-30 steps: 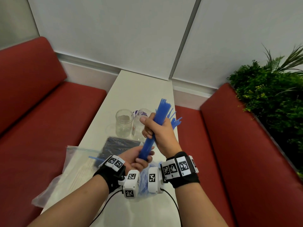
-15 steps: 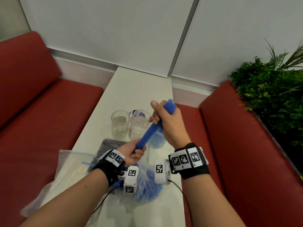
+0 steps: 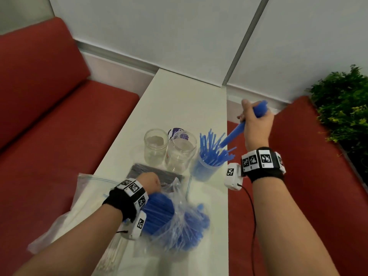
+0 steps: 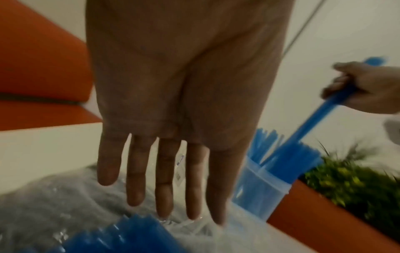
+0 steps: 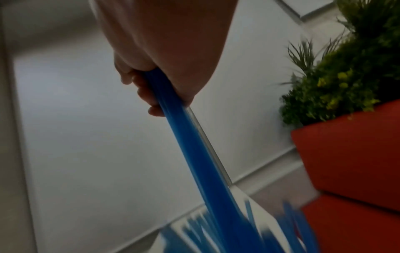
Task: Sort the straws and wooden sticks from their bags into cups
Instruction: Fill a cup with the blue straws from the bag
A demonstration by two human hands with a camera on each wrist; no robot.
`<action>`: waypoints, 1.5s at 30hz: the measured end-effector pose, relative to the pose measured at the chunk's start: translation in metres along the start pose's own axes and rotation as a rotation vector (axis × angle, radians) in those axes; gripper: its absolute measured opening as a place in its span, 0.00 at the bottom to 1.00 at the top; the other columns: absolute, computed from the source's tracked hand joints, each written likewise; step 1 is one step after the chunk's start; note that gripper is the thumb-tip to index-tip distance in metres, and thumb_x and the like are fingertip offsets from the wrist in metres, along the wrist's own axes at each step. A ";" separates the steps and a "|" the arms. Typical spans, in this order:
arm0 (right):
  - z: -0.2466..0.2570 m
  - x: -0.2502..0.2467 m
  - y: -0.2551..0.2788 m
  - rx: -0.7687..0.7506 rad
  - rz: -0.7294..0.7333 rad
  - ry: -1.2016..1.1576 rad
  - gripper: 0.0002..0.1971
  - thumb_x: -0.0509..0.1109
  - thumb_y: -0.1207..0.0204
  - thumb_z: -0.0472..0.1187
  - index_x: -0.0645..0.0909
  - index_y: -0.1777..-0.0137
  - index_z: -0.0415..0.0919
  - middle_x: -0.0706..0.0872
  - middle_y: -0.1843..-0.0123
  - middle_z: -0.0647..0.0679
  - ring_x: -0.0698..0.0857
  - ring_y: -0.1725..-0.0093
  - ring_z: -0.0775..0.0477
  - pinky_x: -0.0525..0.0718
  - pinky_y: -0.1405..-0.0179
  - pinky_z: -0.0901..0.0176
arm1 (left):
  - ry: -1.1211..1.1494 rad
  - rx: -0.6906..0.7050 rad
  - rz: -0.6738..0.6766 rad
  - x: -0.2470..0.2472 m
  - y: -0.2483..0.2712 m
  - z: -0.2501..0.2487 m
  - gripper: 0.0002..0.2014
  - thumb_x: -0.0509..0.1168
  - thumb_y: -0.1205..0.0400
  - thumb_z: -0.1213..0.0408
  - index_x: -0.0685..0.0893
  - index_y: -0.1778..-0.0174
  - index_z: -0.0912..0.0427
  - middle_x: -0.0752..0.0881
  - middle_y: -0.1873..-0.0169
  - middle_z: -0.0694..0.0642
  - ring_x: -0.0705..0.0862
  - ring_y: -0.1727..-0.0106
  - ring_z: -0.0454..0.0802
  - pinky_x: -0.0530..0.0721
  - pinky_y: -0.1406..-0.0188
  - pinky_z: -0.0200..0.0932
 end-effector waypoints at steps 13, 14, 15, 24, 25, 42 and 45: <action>-0.099 0.009 0.021 0.130 0.029 0.142 0.08 0.80 0.23 0.40 0.82 0.54 0.48 0.90 0.58 0.47 0.86 0.59 0.54 0.83 0.54 0.64 | -0.629 0.021 0.072 0.042 -0.020 0.004 0.12 0.65 0.19 0.65 0.85 0.40 0.52 0.86 0.41 0.53 0.85 0.41 0.55 0.78 0.47 0.53; -0.094 0.007 0.019 0.092 -0.003 0.142 0.08 0.79 0.23 0.38 0.82 0.55 0.51 0.88 0.59 0.50 0.85 0.60 0.56 0.82 0.56 0.65 | -0.627 0.010 0.083 0.041 -0.021 0.003 0.12 0.64 0.18 0.66 0.86 0.41 0.53 0.86 0.42 0.53 0.86 0.42 0.55 0.77 0.50 0.51; -0.090 0.005 0.017 0.052 -0.033 0.162 0.09 0.77 0.23 0.38 0.82 0.55 0.53 0.87 0.60 0.53 0.84 0.60 0.58 0.81 0.56 0.64 | -0.624 0.005 0.094 0.040 -0.022 0.002 0.11 0.63 0.18 0.66 0.86 0.41 0.55 0.87 0.43 0.54 0.86 0.43 0.55 0.78 0.53 0.49; -0.111 0.020 0.051 0.114 0.522 1.060 0.34 0.51 0.09 0.61 0.56 0.09 0.42 0.59 0.09 0.40 0.48 0.08 0.35 0.38 0.12 0.33 | -0.612 0.069 0.158 0.041 -0.010 0.001 0.18 0.63 0.16 0.58 0.77 0.29 0.54 0.83 0.34 0.58 0.82 0.35 0.60 0.81 0.35 0.55; -0.106 0.019 0.052 0.105 0.485 1.035 0.35 0.51 0.09 0.62 0.54 0.08 0.44 0.54 0.07 0.41 0.44 0.08 0.34 0.36 0.12 0.33 | -0.606 0.083 0.187 0.041 -0.008 -0.002 0.21 0.64 0.15 0.57 0.75 0.25 0.56 0.81 0.31 0.60 0.80 0.32 0.60 0.79 0.34 0.52; -0.110 0.083 0.243 0.288 1.218 0.664 0.42 0.81 0.26 0.37 0.66 0.15 0.43 0.80 0.24 0.42 0.80 0.27 0.43 0.75 0.37 0.61 | -0.610 0.087 0.154 0.030 0.045 -0.025 0.24 0.60 0.12 0.61 0.69 0.20 0.64 0.75 0.25 0.63 0.76 0.26 0.60 0.71 0.28 0.49; -0.116 0.089 0.256 0.255 1.152 0.733 0.33 0.83 0.27 0.42 0.76 0.23 0.43 0.85 0.31 0.41 0.83 0.34 0.40 0.76 0.40 0.58 | -0.653 0.102 0.114 0.002 0.067 -0.037 0.19 0.63 0.14 0.59 0.80 0.30 0.64 0.83 0.33 0.62 0.81 0.32 0.58 0.77 0.37 0.48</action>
Point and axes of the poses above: each hand's wrist, its own y-axis away from the middle knuckle, its own x-axis out of the palm, z = x × y, the point moved 3 cm from there along -y, towards the middle knuckle
